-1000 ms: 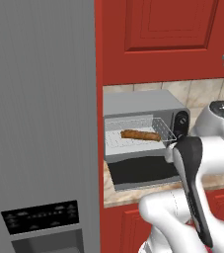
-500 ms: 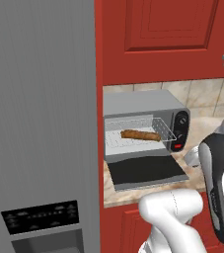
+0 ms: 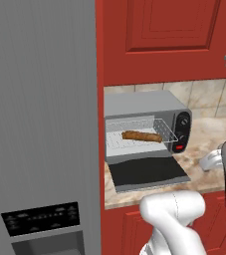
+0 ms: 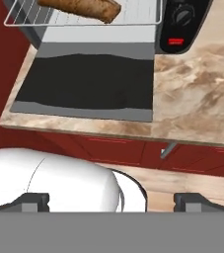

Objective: Pull the toaster oven rack outwards. Pick up the baguette from the plate and place it on the toaster oven rack. Close the toaster oven door fully and set the temperature to the lowest setting.

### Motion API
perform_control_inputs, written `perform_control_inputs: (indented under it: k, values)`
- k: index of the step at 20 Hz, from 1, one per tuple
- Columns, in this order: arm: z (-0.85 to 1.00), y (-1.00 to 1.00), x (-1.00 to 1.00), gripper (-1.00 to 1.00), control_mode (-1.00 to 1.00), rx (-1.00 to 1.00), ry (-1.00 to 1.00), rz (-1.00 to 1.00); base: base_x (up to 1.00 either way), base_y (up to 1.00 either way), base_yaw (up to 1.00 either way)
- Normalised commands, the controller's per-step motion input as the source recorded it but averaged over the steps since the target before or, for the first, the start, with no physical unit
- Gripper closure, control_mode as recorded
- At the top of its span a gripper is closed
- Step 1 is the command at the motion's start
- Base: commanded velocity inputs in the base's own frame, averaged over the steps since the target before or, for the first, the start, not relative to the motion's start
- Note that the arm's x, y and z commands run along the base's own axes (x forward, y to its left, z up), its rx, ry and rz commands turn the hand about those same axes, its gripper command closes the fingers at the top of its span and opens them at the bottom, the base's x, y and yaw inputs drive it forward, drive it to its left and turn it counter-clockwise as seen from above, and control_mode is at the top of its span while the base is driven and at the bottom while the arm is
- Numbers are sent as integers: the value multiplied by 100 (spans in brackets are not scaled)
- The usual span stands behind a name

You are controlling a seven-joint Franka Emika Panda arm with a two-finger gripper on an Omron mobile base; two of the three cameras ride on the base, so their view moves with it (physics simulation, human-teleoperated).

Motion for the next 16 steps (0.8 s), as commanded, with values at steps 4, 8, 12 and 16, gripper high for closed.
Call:
perform_control_inputs:
  k: [4,8,12,16]
  values:
    - [-26,0,18,-100,-100,8,2,0,0,0,0]
    - [-26,0,14,-100,-100,7,2,0,0,0,0]
    - [-26,-11,3,-100,-100,5,4,0,0,0,0]
    - [-24,-9,0,-100,-100,5,2,2,0,0,0]
